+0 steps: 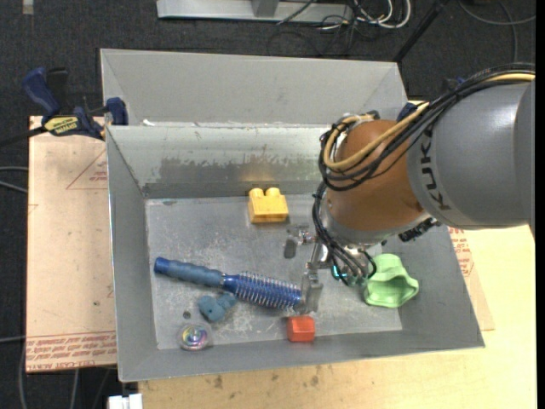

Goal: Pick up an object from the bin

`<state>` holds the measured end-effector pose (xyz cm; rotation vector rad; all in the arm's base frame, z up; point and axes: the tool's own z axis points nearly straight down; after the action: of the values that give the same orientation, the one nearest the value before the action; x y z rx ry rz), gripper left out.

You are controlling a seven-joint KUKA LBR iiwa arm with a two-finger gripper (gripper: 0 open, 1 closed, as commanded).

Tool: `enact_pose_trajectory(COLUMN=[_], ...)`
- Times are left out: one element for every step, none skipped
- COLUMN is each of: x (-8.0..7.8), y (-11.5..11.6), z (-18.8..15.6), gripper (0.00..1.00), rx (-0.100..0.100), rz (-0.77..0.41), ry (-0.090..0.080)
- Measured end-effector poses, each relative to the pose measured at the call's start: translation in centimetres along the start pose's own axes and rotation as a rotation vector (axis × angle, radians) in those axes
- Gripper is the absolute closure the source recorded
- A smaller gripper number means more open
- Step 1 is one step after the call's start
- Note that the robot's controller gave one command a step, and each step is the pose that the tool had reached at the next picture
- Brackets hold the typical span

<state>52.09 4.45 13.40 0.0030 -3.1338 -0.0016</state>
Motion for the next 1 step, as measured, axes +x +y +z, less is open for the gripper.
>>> enact_pose_trajectory(x=[1.42], y=[0.4], z=[6.55], gripper=[0.0], rx=[0.0], rz=[-0.093], ry=[0.001])
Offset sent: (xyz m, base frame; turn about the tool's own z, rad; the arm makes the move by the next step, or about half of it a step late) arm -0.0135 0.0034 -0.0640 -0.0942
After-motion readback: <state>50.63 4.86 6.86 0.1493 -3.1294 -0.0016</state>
